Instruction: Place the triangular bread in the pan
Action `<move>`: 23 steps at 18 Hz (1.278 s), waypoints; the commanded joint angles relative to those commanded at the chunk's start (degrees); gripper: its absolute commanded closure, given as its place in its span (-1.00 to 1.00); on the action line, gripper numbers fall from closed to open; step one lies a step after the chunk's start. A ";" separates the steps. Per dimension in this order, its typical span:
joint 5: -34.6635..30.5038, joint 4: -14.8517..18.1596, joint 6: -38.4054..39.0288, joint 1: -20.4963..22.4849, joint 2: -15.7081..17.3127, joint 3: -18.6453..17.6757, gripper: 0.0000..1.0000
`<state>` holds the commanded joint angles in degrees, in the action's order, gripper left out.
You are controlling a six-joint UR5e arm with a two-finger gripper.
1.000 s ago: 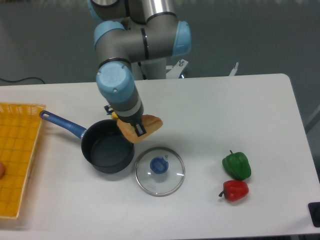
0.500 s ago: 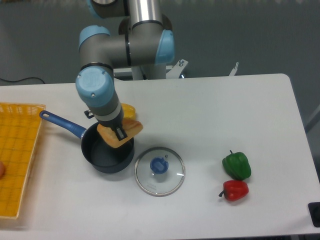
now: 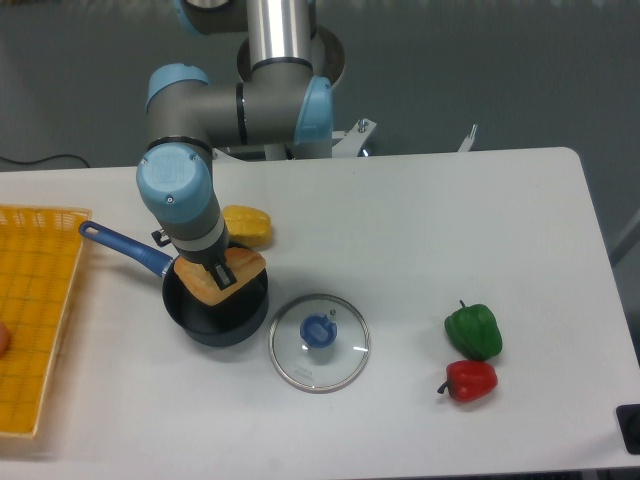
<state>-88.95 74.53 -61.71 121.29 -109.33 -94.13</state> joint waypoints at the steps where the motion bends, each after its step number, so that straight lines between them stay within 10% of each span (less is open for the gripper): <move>1: 0.00 0.00 0.70 -0.18 -0.09 0.00 0.33; 16: 0.26 -1.14 2.73 -0.97 -1.32 -0.09 0.22; 19: 0.00 -1.23 2.64 -0.97 -1.50 -0.09 -0.39; 20: 0.00 -1.40 2.38 -1.06 -1.58 -0.09 -0.97; 23: -0.17 -1.49 2.73 -1.32 -1.85 -0.26 -1.00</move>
<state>-89.12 73.04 -58.97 119.97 -111.18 -94.39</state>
